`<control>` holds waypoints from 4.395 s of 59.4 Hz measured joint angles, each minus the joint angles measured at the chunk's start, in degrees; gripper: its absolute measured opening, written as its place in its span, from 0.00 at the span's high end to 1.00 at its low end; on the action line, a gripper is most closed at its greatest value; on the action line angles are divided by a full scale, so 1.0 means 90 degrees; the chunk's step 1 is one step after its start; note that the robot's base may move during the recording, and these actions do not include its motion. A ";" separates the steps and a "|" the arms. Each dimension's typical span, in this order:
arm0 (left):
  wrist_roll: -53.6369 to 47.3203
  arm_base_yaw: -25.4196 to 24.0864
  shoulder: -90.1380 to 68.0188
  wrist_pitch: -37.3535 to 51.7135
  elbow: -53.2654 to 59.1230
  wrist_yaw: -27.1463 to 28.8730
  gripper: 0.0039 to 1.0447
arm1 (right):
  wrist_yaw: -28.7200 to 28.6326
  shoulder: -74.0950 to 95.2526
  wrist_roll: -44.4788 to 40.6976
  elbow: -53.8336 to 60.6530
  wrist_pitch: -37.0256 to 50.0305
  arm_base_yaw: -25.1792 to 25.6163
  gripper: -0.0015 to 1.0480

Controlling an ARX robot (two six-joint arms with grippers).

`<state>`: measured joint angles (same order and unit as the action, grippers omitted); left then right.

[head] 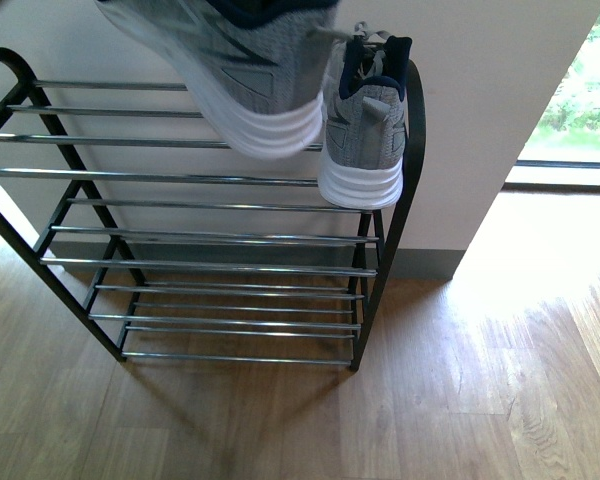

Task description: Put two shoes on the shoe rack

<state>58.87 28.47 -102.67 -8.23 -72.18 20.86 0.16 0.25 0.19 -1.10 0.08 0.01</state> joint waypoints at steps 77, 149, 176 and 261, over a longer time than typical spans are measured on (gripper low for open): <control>-0.2475 -0.0085 -0.4036 -0.2509 -0.4823 -0.0899 0.95 | -0.0002 0.0000 0.0002 0.0000 0.0000 0.0000 0.09; -0.6450 -0.1853 0.2807 0.7242 0.5831 -0.1025 0.99 | -0.0017 0.0000 0.0000 0.0000 0.0000 0.0000 0.09; -0.6472 -0.2582 0.4762 0.6997 0.7461 -0.1758 0.99 | -0.0019 0.0000 0.0000 0.0000 0.0000 0.0000 0.09; -0.6482 -0.3135 1.0319 0.2011 0.7929 -0.2317 0.99 | -0.0019 0.0000 0.0000 0.0000 0.0000 0.0000 0.09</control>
<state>0.54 0.25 -9.80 9.87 -0.82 0.01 -0.01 0.25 0.19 -1.10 0.08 0.01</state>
